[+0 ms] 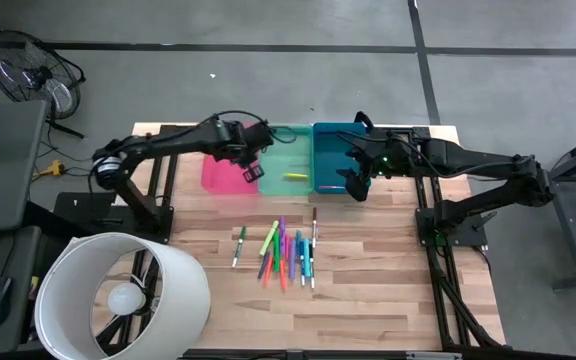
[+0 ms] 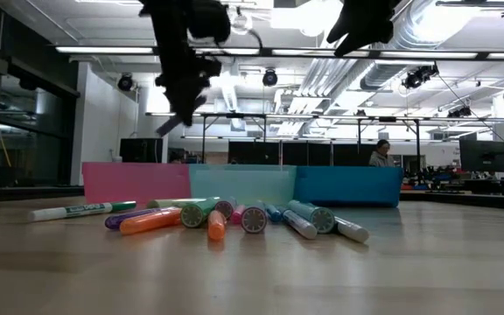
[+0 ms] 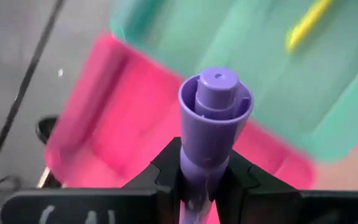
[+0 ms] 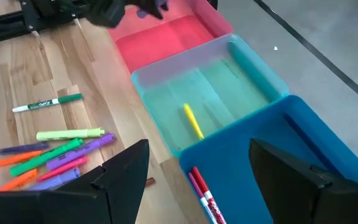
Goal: Pick & Place Markers
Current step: Put the purple marker into the red bin
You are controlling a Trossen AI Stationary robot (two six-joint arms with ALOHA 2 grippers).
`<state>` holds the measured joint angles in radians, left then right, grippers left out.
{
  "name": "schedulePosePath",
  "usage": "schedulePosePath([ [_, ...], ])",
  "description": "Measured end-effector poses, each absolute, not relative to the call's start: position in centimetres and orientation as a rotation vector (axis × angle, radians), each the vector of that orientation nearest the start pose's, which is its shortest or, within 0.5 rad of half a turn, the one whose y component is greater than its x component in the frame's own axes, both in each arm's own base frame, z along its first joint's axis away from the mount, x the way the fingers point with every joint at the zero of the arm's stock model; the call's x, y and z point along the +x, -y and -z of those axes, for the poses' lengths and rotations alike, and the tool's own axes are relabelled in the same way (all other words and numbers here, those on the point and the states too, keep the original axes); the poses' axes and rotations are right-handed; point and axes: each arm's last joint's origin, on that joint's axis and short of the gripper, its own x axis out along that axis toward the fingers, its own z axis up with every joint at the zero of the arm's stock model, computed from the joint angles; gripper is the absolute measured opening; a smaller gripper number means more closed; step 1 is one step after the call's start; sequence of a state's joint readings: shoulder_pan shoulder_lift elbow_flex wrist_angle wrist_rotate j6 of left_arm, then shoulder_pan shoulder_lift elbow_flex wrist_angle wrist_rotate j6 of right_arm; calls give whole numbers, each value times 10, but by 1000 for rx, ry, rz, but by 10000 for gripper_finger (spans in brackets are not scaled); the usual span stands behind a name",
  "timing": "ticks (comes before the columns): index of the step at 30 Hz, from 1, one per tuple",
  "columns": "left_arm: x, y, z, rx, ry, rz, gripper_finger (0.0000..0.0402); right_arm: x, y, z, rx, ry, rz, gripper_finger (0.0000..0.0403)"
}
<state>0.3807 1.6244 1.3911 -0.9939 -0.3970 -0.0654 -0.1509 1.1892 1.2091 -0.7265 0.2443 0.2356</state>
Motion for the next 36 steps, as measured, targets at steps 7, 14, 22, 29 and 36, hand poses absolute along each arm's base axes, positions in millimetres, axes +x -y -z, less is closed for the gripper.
schedulePosePath([
  [7,301,-133,-240,62,-1493,-588,54,235,42,-351,202,-662,452,264],
  [14,297,-139,-211,133,-1666,-428,54,235,42,-351,212,-662,455,264],
  [22,289,-165,-203,53,-1627,-338,54,235,42,-351,228,-660,460,264],
  [29,283,-173,-199,73,-1636,-182,54,234,42,-350,235,-662,464,264],
  [36,284,-172,-199,123,-1624,-107,80,233,42,-349,244,-676,469,264],
])
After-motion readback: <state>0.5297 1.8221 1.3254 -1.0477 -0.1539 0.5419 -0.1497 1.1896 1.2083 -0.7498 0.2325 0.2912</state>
